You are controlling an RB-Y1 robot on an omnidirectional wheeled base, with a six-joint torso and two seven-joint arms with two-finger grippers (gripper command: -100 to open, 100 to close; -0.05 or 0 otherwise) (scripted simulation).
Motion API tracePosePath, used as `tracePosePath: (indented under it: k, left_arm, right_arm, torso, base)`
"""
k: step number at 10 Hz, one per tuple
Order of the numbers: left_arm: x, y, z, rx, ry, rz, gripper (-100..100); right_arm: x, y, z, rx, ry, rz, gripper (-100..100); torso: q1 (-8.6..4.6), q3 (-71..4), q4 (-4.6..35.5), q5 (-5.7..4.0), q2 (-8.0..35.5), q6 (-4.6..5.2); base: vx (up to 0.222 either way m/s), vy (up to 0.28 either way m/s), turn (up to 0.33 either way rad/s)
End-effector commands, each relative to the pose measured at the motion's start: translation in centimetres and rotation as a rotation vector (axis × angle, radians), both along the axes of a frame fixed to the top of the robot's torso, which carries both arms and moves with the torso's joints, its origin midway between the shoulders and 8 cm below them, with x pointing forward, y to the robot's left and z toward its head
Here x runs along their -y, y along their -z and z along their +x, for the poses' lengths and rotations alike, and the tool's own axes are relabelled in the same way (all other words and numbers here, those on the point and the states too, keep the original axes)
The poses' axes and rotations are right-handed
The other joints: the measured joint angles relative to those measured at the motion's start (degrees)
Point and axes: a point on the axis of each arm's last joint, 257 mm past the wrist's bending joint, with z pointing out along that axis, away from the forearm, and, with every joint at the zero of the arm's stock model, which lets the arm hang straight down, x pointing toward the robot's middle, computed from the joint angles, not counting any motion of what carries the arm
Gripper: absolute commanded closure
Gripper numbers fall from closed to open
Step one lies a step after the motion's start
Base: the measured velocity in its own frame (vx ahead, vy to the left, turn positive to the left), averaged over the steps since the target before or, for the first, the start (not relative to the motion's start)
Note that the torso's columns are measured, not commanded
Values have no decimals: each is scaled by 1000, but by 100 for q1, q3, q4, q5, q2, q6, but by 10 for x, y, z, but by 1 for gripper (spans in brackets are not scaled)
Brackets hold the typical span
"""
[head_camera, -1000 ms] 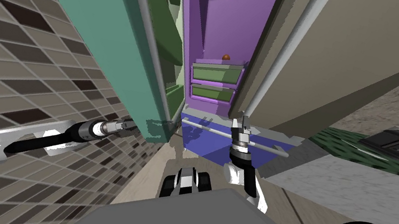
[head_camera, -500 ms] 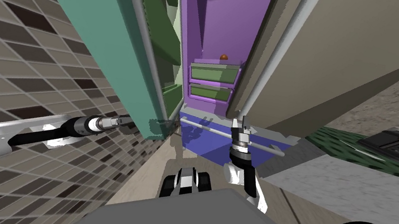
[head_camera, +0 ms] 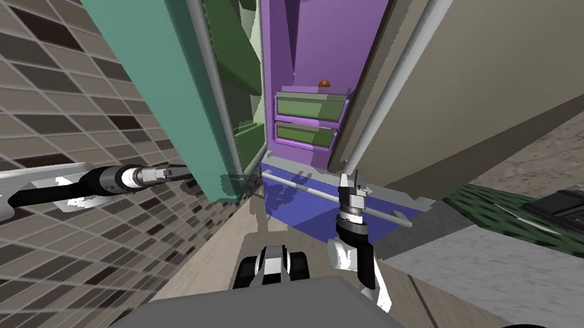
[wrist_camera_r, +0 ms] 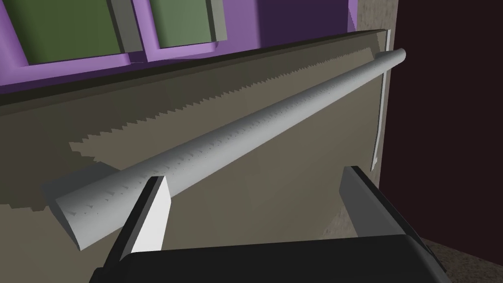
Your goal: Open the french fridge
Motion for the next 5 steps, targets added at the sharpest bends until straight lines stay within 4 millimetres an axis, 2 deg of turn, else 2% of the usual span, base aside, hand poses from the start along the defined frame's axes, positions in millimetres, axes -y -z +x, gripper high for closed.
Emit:
tracePosePath:
  k: [1, 5]
  left_arm:
    - [0, 0, 0, 0, 0, 0, 0]
    - [0, 0, 0, 0, 0, 0, 0]
  right_arm:
    - [0, 0, 0, 0, 0, 0, 0]
    - [0, 0, 0, 0, 0, 0, 0]
  torso:
    - [-1, -1, 0, 0, -1, -1]
    - [-11, -4, -4, -3, -6, 2]
  base:
    - [0, 0, 0]
    - [0, 0, 0]
